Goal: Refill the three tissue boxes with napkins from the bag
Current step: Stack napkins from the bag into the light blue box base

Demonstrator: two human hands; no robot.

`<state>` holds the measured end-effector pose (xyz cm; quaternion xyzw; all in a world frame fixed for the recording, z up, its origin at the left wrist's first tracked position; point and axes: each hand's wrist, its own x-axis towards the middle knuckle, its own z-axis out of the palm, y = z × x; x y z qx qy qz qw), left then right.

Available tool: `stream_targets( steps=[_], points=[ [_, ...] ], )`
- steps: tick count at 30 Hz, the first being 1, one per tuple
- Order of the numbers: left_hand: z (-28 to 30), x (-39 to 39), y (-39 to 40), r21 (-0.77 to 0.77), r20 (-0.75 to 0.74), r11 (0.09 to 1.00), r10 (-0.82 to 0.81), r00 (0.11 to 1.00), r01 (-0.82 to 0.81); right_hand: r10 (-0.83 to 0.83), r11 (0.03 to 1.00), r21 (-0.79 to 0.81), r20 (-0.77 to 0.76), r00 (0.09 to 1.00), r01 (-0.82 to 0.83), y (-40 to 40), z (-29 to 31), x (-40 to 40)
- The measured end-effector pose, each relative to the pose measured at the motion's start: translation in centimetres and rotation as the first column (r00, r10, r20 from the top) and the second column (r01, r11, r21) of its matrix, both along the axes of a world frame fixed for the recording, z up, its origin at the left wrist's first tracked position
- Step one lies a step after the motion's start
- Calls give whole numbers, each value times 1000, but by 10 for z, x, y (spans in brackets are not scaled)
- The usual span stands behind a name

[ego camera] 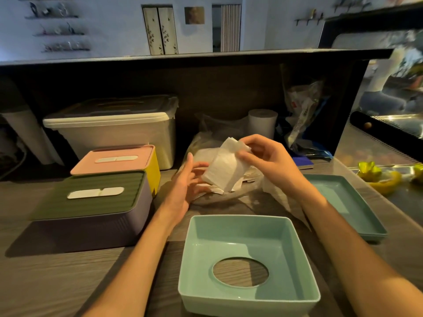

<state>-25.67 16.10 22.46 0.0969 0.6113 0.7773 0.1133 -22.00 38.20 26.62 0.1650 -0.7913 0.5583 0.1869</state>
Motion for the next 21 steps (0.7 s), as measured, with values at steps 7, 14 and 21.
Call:
stream_targets(
  steps=[7,14,21],
  points=[
    [4,19,8,247,183,901,-404,896,356,62,996,47,204,977,-73,-13,-6,2],
    [2,25,4,105,214,896,-444,870,432,-83,971,224,8,997,79,-23,-16,-4],
    [1,11,5,244,122,960,-171,978,137,-191,783,591,-73,979,197,2,-39,-19]
  ],
)
